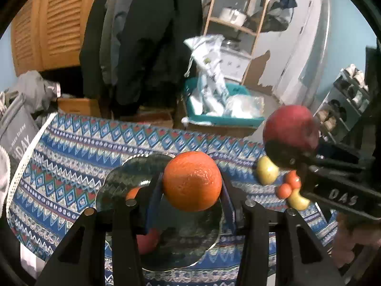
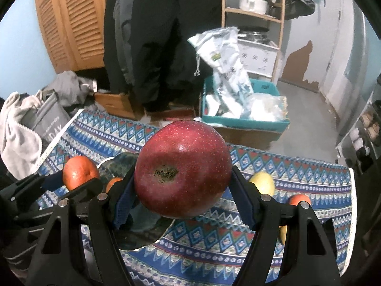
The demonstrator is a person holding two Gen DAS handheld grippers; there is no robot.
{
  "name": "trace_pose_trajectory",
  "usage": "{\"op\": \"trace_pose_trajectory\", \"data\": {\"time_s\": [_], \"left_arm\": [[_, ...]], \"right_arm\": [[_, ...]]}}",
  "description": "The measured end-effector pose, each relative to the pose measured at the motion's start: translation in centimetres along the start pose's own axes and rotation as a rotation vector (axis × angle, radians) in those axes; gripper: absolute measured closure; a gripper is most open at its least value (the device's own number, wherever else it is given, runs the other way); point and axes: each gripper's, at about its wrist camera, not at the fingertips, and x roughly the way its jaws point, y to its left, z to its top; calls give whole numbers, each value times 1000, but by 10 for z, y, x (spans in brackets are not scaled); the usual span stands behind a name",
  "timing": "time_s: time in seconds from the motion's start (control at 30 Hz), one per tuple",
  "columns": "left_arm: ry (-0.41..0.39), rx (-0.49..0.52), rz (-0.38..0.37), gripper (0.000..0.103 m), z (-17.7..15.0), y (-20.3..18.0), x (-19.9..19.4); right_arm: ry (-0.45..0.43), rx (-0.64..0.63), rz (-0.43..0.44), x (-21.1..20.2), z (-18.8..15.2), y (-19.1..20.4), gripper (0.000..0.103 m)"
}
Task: Organize fruits
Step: 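Lift the red apple with the right tool while the left tool carries the orange to the bowl, then lower the orange into the glass bowl and open the left tool while the right tool releases the apple there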
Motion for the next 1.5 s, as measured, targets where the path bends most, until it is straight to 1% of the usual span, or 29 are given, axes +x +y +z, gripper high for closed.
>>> {"op": "trace_pose_trajectory", "data": {"time_s": [0.13, 0.27, 0.4, 0.5, 0.6, 0.83, 0.93, 1.0, 1.07, 1.23, 1.37, 1.5], "left_arm": [[67, -19, 20, 56, -12, 15, 26], [99, -34, 30, 56, -20, 25, 38], [130, -51, 48, 56, -25, 35, 51], [159, -70, 35, 56, -30, 40, 60], [178, -67, 34, 55, -33, 41, 66], [243, -73, 61, 54, -44, 45, 82], [241, -78, 66, 52, -44, 48, 81], [230, -82, 67, 45, -42, 49, 76], [216, -89, 80, 42, -41, 53, 71], [205, -118, 116, 41, -40, 66, 64], [214, -144, 129, 41, -42, 74, 64], [211, -143, 135, 41, -44, 76, 61]], "right_arm": [[28, -14, 9, 18, -3, 10, 29], [49, -36, 13, 37, -7, 20, 29], [89, -54, 17, 56, -16, 27, 29], [120, -65, 28, 68, -23, 30, 29], [150, -51, 44, 79, -29, 31, 29], [195, -8, 63, 95, -38, 23, 29], [199, -6, 63, 97, -40, 22, 29], [199, -10, 65, 97, -40, 22, 29], [198, -13, 69, 98, -40, 23, 29], [215, -19, 71, 105, -43, 26, 29], [255, -33, 83, 118, -52, 30, 29], [294, -38, 92, 130, -61, 33, 29]]}}
